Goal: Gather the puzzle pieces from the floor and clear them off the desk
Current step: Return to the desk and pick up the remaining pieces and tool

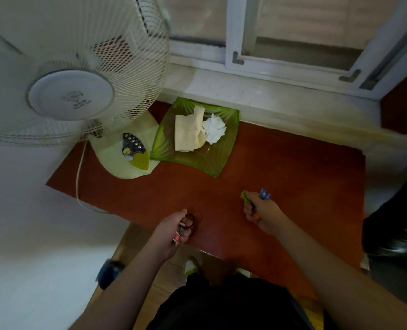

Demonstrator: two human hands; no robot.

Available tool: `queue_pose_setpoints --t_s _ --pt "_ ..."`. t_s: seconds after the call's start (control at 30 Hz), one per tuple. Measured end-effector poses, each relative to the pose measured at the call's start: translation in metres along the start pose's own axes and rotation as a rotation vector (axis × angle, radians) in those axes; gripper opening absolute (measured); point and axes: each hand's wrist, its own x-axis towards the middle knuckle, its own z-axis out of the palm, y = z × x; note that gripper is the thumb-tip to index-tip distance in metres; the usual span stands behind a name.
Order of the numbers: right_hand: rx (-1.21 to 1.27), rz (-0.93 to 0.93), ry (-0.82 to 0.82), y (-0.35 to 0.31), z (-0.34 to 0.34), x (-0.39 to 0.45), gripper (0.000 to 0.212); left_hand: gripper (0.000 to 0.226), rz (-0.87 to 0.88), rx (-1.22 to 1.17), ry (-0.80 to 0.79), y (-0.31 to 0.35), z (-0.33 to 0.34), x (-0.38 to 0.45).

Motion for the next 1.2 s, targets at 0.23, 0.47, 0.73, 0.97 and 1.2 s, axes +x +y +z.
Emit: queue_pose_setpoints --t_s 0.23,0.47,0.73,0.97,1.2 --pt "0.179 -0.012 0.088 -0.001 -0.042 -0.04 0.019 0.029 -0.107 -0.049 -0.078 -0.007 0.049 0.009" --pt "0.312 -0.057 0.295 0.007 -0.084 -0.084 0.018 0.021 -0.162 -0.094 0.046 -0.019 0.104 0.009" --pt "0.552 -0.142 0.523 0.035 -0.104 -0.15 0.021 0.023 -0.098 0.4 -0.136 -0.03 0.154 0.004" --pt "0.783 -0.249 0.681 0.076 -0.108 -0.205 0.019 0.02 -0.001 0.837 -0.372 -0.06 0.178 -0.005" --pt "1.017 -0.396 0.839 0.121 -0.116 -0.274 0.015 0.017 -0.042 1.058 -0.558 -0.11 0.208 -0.029"
